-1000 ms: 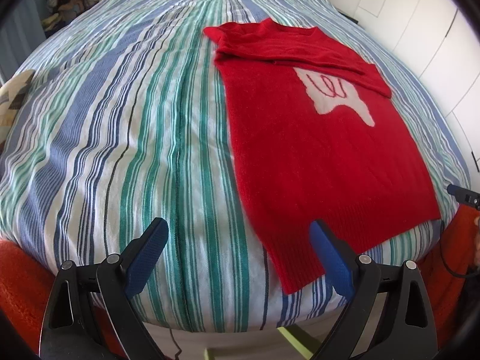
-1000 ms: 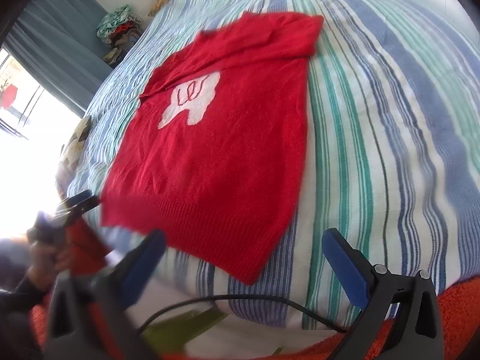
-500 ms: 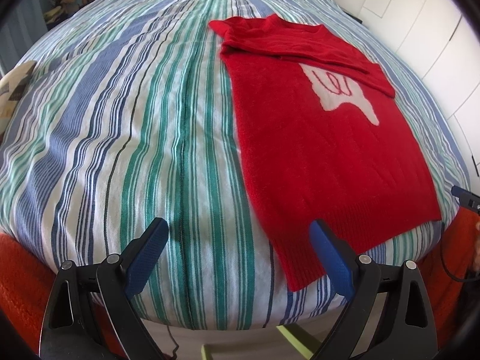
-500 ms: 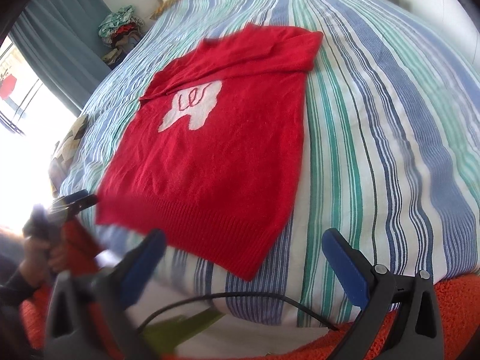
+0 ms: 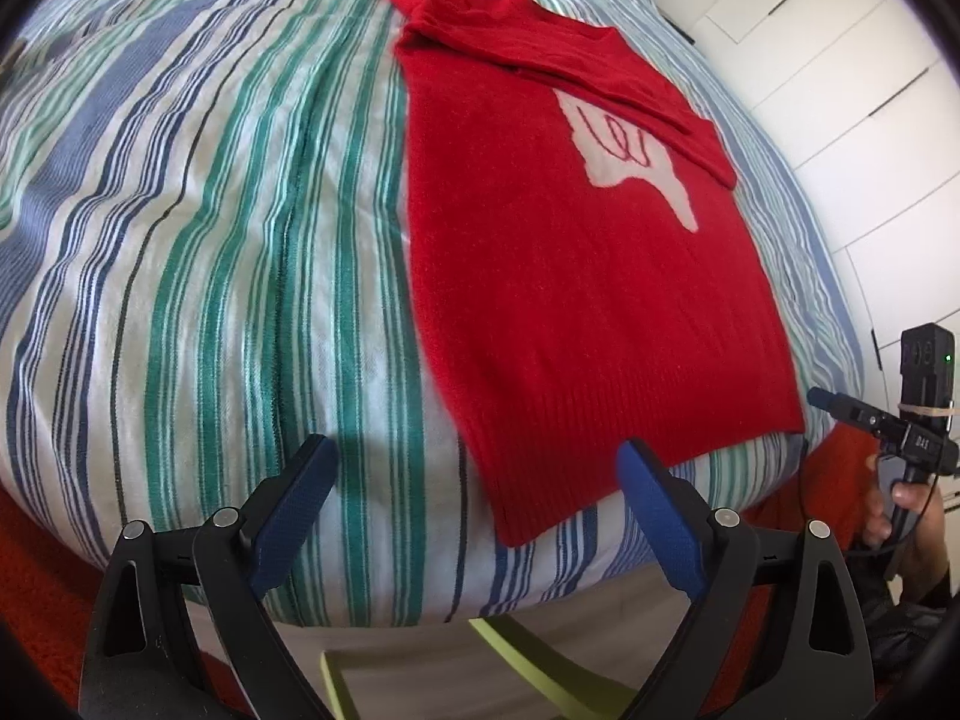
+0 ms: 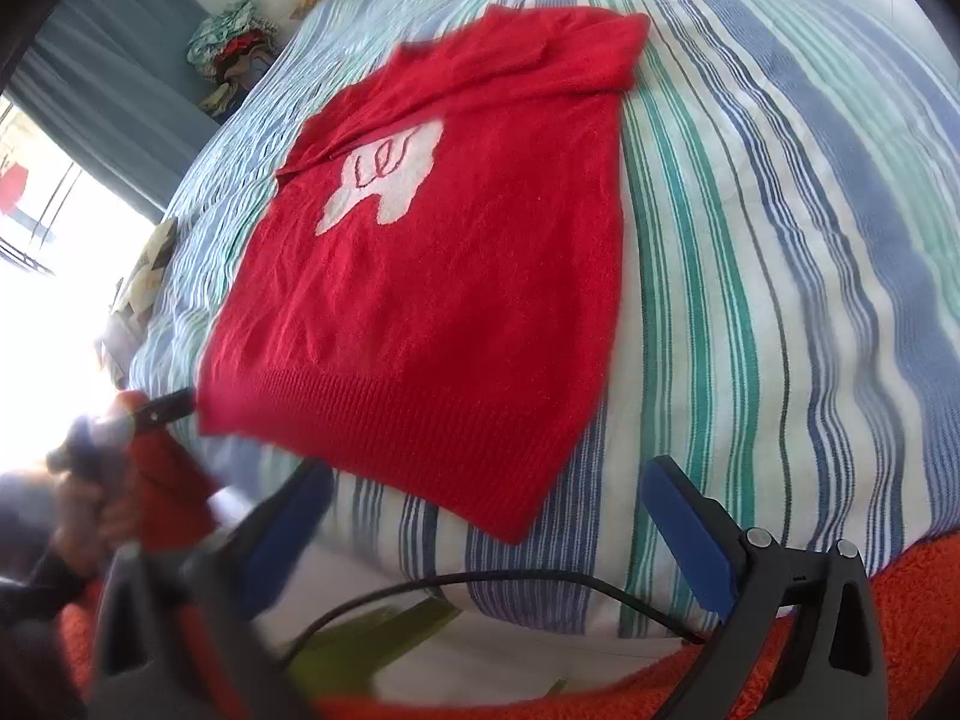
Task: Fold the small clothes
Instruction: 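Grasp the hem with both tools and fold it toward the collar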
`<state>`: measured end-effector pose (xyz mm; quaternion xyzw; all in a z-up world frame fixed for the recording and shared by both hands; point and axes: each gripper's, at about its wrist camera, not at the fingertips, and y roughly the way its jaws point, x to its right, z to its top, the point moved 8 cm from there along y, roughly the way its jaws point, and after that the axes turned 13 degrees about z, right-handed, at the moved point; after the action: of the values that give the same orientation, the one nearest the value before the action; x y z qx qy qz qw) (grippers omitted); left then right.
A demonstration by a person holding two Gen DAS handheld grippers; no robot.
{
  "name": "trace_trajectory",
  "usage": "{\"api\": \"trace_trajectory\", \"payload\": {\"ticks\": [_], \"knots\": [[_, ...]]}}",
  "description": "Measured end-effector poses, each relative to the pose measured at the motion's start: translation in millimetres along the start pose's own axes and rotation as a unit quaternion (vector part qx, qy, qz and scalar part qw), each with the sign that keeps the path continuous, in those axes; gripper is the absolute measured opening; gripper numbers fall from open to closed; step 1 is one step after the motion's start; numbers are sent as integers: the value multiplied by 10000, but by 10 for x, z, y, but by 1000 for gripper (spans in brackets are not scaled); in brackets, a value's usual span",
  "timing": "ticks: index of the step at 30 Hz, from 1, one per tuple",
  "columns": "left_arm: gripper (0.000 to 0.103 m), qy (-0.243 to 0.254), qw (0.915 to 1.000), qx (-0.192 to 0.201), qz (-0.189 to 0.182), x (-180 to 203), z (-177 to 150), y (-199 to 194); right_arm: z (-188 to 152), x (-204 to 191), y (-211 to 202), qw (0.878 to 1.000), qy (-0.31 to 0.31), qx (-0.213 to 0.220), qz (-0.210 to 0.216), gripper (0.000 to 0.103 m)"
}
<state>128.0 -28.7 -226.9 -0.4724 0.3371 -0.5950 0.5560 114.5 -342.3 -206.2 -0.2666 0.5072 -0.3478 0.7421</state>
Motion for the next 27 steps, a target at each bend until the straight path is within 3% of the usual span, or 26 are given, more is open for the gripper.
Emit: {"api": "trace_trajectory", "payload": {"ticks": [2,5,7,8,10,12,14,19,23,27], "knots": [[85,49,10000,5,-55,34,-20,-4,14,20,44,9996,213,29,201,94],[62,157,9998,-104,-54,73,-66,33,-13,37,151,9979,457,-130,450,75],[39,241,9995,-206,-8,102,-96,70,-47,75,215,9972,570,-274,412,69],[34,290,9992,-272,16,131,-109,102,-62,92,238,9966,628,-330,418,65],[7,385,9984,-410,59,157,-152,137,-71,126,272,9955,733,-411,435,53],[5,381,9982,-446,131,168,-166,148,-84,146,308,9946,798,-494,441,25],[3,295,9988,-387,101,166,-134,106,-89,181,312,9947,829,-494,342,5],[3,-278,9987,90,-425,113,273,-183,101,99,88,9961,731,74,498,5],[3,-382,9951,756,-503,155,1080,-336,605,42,-137,9941,508,751,601,5],[3,-409,9893,1349,-373,192,2056,-269,1456,76,-201,9865,396,1421,704,5]]}}
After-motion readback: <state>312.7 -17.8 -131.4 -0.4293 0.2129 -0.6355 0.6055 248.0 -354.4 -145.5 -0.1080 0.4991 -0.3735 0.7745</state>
